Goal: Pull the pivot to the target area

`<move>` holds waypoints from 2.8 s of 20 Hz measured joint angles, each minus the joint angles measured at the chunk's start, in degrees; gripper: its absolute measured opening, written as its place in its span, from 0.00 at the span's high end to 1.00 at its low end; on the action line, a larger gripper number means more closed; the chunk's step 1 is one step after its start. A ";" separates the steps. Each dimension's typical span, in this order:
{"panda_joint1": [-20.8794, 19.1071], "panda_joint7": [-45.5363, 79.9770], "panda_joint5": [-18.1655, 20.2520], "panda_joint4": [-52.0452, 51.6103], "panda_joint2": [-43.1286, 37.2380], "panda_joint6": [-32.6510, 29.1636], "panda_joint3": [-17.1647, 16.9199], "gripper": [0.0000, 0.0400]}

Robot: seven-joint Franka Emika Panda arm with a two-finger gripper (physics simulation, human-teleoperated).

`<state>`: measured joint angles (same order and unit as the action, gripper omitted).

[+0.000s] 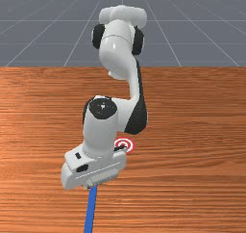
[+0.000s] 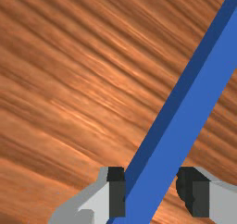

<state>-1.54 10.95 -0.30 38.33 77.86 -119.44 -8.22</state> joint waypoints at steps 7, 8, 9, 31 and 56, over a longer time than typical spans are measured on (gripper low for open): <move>-1.34 -2.78 2.17 -3.69 1.79 1.85 2.74 0.76; -1.43 -3.05 2.43 -2.26 0.57 1.76 3.00 0.76; -1.61 -3.44 2.78 -0.67 -0.94 1.85 3.33 0.76; -1.37 -9.57 3.64 64.05 -39.63 -23.49 4.26 0.76; 0.35 -8.11 5.23 79.07 -46.97 -29.60 5.71 0.76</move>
<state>-1.19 2.84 4.93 117.40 30.89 -149.03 -2.51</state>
